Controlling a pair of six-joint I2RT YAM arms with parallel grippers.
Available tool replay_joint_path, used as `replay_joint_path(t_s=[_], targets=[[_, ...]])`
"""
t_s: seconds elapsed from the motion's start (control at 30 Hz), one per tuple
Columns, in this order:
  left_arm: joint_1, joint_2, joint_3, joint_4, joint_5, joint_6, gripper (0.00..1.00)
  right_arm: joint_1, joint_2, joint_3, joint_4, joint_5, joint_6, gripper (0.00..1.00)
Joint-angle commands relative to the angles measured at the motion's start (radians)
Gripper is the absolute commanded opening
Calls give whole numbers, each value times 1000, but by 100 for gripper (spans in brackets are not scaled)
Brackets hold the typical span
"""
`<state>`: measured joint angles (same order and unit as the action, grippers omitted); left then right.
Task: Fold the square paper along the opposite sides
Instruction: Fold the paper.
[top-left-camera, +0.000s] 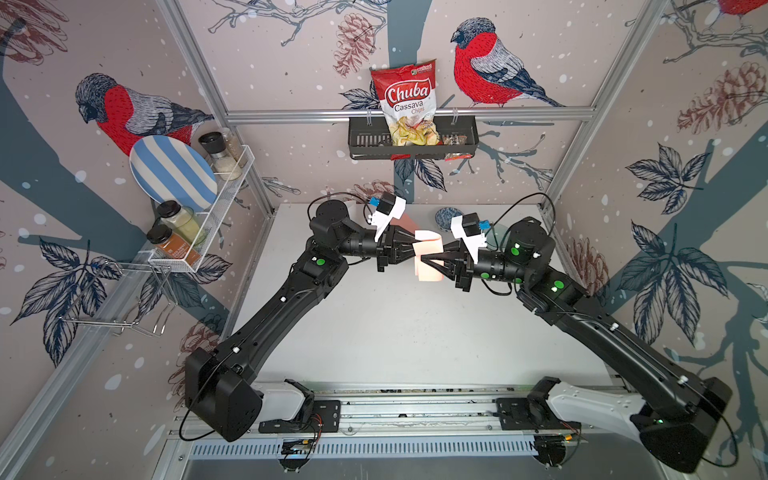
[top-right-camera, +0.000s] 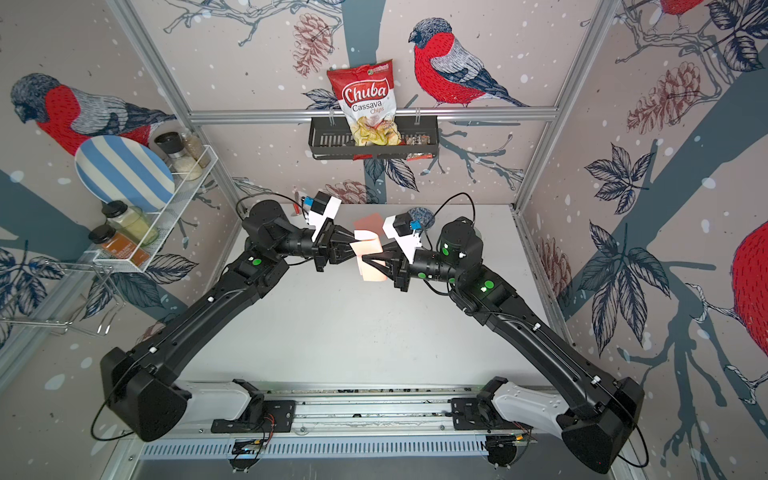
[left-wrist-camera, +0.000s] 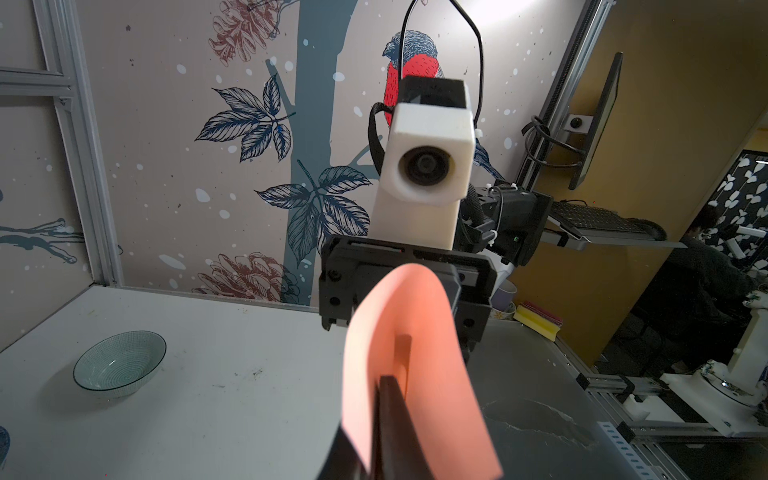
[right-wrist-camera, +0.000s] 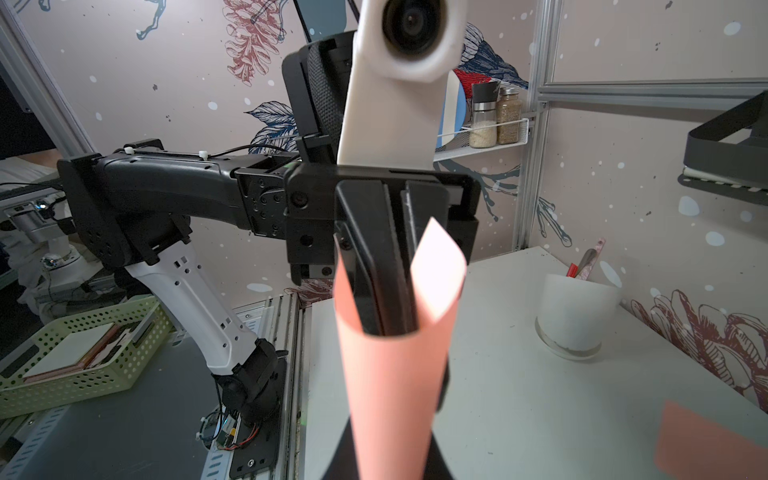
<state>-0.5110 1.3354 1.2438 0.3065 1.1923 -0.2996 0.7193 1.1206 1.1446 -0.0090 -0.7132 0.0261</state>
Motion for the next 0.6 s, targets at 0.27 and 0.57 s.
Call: replay_joint_path(t_s=[0.27, 0.57], targets=[[2, -9, 2, 21, -7, 4, 31, 6, -11, -6, 45, -11, -11, 13], [7, -15, 7, -10, -13, 30, 35, 5, -12, -8, 44, -8, -15, 13]])
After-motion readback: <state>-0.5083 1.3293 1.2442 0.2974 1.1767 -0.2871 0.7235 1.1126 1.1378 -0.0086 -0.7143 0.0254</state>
